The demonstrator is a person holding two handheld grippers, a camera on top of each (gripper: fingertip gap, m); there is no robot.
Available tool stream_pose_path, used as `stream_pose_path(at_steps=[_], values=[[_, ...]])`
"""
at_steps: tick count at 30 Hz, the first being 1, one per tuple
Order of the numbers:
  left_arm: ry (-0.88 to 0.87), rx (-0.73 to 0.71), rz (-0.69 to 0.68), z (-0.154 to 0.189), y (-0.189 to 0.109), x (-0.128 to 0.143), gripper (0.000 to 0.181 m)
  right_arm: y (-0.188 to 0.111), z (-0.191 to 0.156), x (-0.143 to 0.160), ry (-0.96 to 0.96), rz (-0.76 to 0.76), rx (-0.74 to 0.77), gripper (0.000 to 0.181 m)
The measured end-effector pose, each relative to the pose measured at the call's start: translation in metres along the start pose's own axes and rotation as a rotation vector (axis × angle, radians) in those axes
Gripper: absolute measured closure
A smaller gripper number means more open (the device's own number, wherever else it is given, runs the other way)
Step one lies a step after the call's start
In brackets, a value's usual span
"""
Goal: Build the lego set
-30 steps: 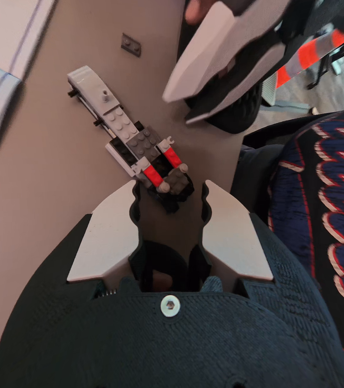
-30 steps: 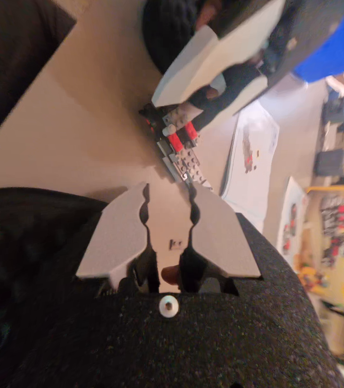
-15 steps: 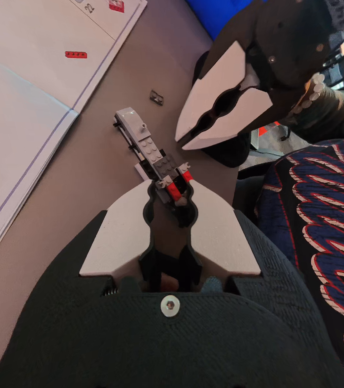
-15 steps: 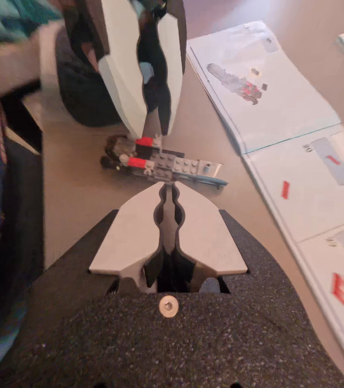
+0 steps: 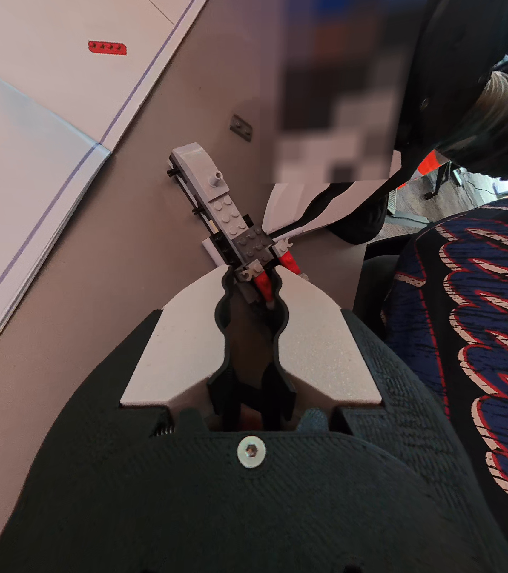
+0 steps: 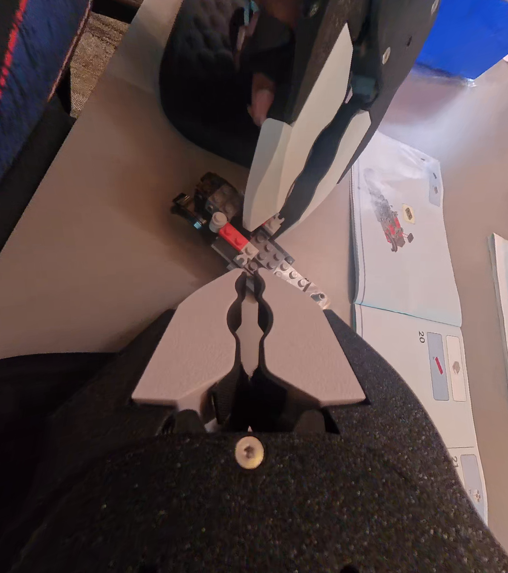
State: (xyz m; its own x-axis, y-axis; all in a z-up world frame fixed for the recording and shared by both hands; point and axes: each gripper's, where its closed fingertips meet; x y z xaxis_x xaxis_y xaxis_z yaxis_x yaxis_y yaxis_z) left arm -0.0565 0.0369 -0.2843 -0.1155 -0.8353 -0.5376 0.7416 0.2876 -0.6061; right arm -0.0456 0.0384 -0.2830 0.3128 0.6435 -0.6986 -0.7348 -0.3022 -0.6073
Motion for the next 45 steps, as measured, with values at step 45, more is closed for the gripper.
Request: stream_pose_path(at_steps=[45], values=[[0.034, -0.019, 0.017, -0.002, 0.004, -0.003, 0.159, -0.002, 0.01, 0.008, 0.671, -0.098, 0.044, 0.181]])
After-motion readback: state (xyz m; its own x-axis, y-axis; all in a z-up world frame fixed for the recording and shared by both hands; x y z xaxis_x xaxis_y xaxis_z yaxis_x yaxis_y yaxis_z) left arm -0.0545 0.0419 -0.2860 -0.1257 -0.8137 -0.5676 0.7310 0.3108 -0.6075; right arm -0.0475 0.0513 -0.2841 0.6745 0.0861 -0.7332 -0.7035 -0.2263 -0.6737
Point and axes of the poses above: each gripper's, where its closed fingertips meet, y out along the fingers, x out of its underside, z = x × y across the jaws, and after that the axes turned 2 degrees about x, right-handed
